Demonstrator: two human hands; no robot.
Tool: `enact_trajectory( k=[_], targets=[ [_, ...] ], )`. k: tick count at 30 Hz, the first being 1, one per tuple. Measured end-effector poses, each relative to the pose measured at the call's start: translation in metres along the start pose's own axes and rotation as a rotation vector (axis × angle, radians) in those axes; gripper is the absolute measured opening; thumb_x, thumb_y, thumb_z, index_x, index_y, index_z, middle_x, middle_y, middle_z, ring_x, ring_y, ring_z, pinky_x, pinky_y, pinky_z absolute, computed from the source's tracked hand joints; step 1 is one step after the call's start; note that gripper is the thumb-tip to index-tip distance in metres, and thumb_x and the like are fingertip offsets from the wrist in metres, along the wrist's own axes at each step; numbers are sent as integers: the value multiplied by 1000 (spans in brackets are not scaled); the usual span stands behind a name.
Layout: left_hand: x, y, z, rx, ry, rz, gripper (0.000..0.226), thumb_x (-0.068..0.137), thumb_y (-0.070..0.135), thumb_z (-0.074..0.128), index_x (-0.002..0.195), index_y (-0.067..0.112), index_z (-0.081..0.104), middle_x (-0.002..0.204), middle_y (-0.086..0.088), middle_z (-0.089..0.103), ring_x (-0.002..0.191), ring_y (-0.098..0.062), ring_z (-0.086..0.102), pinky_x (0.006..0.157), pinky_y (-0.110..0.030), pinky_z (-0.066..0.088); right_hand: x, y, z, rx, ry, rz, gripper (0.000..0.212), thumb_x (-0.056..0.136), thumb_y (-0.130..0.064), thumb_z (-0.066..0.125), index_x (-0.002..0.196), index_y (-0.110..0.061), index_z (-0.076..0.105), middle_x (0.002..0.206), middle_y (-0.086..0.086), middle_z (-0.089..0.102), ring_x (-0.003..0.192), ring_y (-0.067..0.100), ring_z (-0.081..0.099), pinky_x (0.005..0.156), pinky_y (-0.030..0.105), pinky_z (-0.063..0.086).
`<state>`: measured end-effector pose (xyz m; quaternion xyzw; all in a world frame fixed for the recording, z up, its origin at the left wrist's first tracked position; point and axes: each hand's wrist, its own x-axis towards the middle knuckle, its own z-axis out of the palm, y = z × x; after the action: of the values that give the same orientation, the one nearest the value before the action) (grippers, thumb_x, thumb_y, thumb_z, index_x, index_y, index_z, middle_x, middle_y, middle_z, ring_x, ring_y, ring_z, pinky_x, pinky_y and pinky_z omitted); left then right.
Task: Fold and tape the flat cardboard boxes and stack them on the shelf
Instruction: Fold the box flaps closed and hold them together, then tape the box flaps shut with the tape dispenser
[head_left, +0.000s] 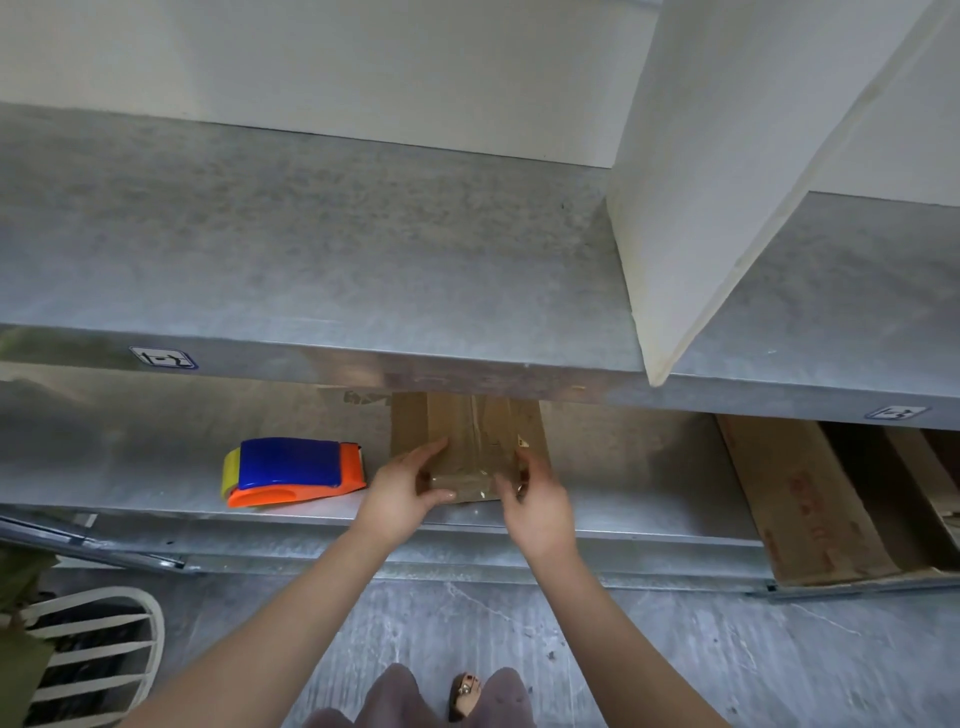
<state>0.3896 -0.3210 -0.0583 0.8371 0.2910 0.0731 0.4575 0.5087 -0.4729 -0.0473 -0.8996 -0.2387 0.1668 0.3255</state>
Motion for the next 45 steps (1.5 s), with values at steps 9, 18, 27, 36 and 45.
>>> enact_trajectory(
  k=[9,18,27,36,45],
  targets=[
    [1,18,7,33,-98,58,54,85,41,68,135,40,47,132,3,49,117,-10,50,102,-25,41,-9,26,-22,220,-35,185,81,81,-40,75,147,-22,33,143,4,42,133,22,42,111,38,35],
    [61,15,-31,33,-380,-24,84,79,39,77,146,37,25,147,1,38,129,-18,43,107,-39,40,-3,33,-40,275,-125,345,77,83,-35,73,145,-36,27,127,3,41,114,28,56,100,45,48],
    [-38,7,5,73,-11,-149,46,86,59,58,114,26,42,96,6,65,90,-17,64,75,-32,51,0,27,-42,198,-91,122,70,83,-33,75,143,-21,41,133,-5,53,122,12,51,100,26,40],
    [7,1,-50,245,-383,12,90,71,52,79,143,42,26,155,9,10,139,-14,23,106,-22,24,-12,3,-17,136,182,133,68,80,-35,78,134,-9,45,132,18,41,116,37,50,93,34,41],
    [-40,-4,12,25,120,-18,81,67,34,86,135,24,43,129,2,38,118,-12,44,99,-19,33,-53,-5,10,412,-65,124,65,75,-25,83,129,-24,47,131,2,47,122,18,52,106,37,43]
  ],
)
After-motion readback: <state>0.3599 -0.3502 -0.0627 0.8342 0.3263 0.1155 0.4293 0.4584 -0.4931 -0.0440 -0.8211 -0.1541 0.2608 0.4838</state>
